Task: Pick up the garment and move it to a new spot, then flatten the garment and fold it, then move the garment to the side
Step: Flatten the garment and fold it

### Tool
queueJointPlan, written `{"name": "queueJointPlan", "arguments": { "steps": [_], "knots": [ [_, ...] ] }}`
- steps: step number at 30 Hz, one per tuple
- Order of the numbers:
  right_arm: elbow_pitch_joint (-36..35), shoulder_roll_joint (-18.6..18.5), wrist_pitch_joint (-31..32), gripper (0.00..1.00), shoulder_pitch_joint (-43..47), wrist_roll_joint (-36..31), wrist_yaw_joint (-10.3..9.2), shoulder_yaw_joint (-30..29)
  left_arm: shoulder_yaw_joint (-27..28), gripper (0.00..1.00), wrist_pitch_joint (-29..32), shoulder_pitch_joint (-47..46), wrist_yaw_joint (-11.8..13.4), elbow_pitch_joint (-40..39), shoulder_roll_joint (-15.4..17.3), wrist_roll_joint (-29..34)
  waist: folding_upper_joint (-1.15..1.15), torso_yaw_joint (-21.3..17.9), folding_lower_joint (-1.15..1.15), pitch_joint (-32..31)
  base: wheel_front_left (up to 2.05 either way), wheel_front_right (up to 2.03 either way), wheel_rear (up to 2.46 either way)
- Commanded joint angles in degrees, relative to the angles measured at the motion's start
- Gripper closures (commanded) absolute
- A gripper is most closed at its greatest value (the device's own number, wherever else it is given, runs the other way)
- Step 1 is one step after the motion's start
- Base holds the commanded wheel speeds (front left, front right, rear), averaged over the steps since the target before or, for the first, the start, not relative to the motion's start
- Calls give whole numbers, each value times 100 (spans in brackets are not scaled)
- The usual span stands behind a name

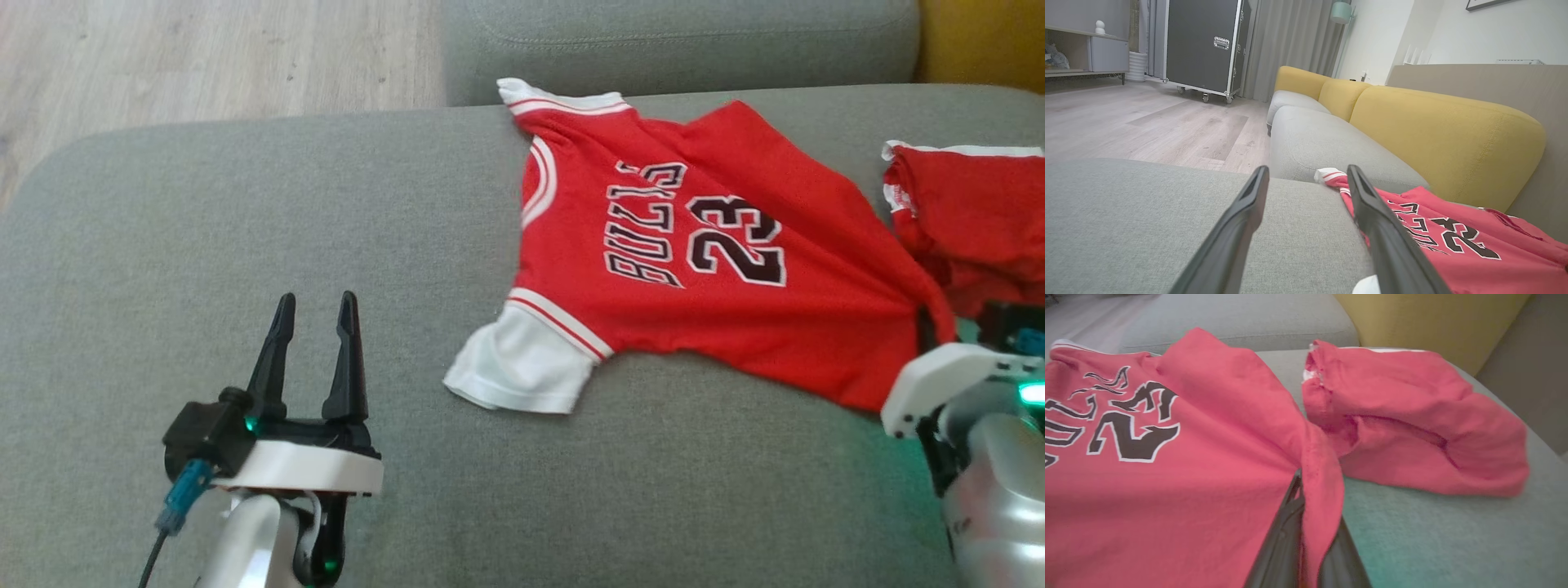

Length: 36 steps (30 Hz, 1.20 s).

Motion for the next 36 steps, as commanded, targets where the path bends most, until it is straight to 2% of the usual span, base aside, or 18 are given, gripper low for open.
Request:
{"name": "queueJointPlan", "arguments": {
  "steps": [1,3,4,5,6,11,14,16,20,24,29,32,36],
  "knots": [
    [-240,-27,94,100,42,-234,-5,-126,208,0,-37,-106,5,-199,49,40,0,-29,0,-36,0,0,0],
    [-337,98,236,100,120,-450,-5,-370,223,0,-37,-99,4,-194,49,43,0,-52,0,-69,0,0,0],
    [-408,166,272,85,153,-560,-5,-470,228,0,-37,-92,4,-193,49,48,0,-63,0,-85,0,0,0],
    [-507,257,248,10,177,-649,-5,-561,234,0,-37,-85,4,-193,49,52,0,-75,0,-101,0,0,0],
    [-616,371,183,0,187,-686,-5,-642,243,0,-37,-77,3,-195,49,55,0,-89,0,-117,0,0,0],
    [-1065,692,-355,0,148,-525,-5,-477,305,0,-37,-49,8,-223,49,71,0,-175,0,-151,0,0,0],
    [-1485,760,-611,0,197,56,-5,142,320,0,-37,-50,7,-256,49,81,0,-249,0,-145,0,0,0],
    [-1879,766,-662,0,375,614,-5,762,307,0,-37,-59,5,-277,49,72,0,-290,0,-128,0,0,0],
    [-2976,769,-676,0,984,1335,-5,1360,267,0,-37,-89,4,-316,49,54,0,-378,0,-32,0,0,0],
    [-3650,769,-678,0,1503,1634,-5,1511,187,0,-37,-129,-1,-310,49,68,0,-442,0,72,0,0,0],
    [-3966,770,-679,0,1676,1671,-5,1545,-73,0,-37,-261,-19,-123,49,108,0,-520,0,190,0,0,0],
    [-4000,770,-679,0,1658,1679,-5,1515,-486,0,8,-365,-33,259,57,125,0,-546,0,222,0,0,0],
    [-3986,770,-679,0,1655,1716,-5,1512,-1131,0,437,-568,-40,776,148,28,0,-582,0,267,0,0,0]
  ]
}}
